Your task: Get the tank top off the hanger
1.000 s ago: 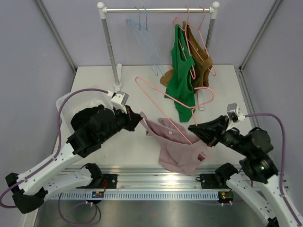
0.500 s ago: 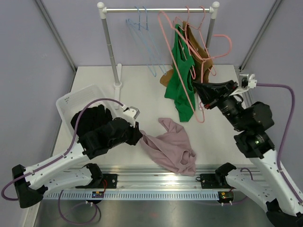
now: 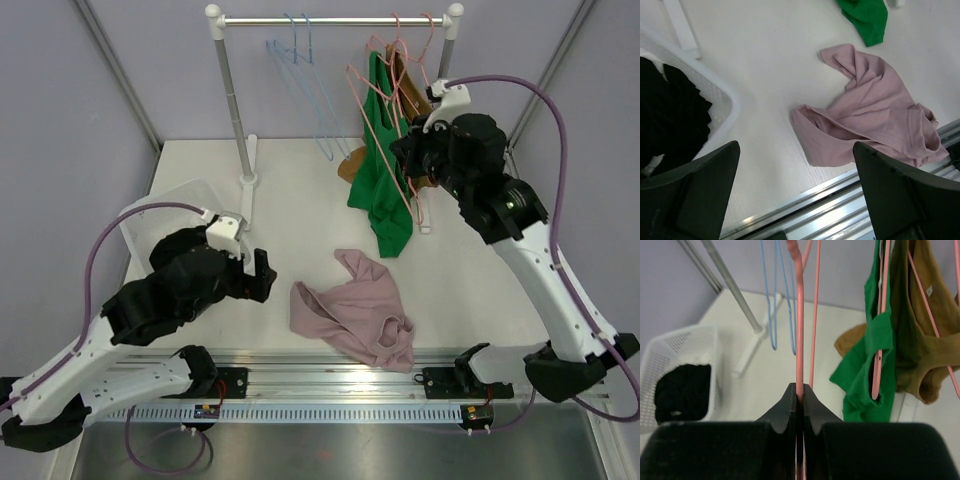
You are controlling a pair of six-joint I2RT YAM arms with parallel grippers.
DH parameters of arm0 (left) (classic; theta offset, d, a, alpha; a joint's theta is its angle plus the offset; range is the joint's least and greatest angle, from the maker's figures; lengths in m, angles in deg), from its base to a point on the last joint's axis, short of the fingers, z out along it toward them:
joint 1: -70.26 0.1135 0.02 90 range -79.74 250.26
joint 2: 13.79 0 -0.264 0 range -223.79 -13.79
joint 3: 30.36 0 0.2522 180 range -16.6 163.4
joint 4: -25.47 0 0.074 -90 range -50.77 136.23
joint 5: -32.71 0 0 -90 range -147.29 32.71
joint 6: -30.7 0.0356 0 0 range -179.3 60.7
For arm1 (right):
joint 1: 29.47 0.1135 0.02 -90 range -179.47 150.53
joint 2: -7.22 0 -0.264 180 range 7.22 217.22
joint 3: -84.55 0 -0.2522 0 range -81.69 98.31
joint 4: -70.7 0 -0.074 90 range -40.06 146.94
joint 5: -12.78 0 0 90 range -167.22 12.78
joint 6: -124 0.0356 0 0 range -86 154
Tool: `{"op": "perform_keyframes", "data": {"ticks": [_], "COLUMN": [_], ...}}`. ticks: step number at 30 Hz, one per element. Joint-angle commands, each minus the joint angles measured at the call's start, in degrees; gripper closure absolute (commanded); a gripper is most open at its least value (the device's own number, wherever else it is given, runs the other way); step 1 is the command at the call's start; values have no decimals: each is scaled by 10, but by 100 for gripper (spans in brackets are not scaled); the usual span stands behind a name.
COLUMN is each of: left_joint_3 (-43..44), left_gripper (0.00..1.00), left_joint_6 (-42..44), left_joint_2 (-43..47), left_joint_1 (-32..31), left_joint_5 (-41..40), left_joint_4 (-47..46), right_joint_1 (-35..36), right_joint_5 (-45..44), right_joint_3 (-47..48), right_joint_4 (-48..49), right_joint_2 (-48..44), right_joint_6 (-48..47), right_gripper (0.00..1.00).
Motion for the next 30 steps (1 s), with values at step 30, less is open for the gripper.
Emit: {"op": "perform_keyframes", "data": {"ticks": [30], "left_joint_3": [-86], "left_gripper": [1], "left_joint_6": [76], "left_joint_2": [115], "left_joint_1": [26], "left_joint_5": [9], "left_joint_4": [-45], "right_joint_1": [-9], "right_joint_5": [16], "right_joint_3": [603], "right_joint_4": [-45], "right_joint_2": [555], "right_joint_6": [-98], "right_gripper": [100]}}
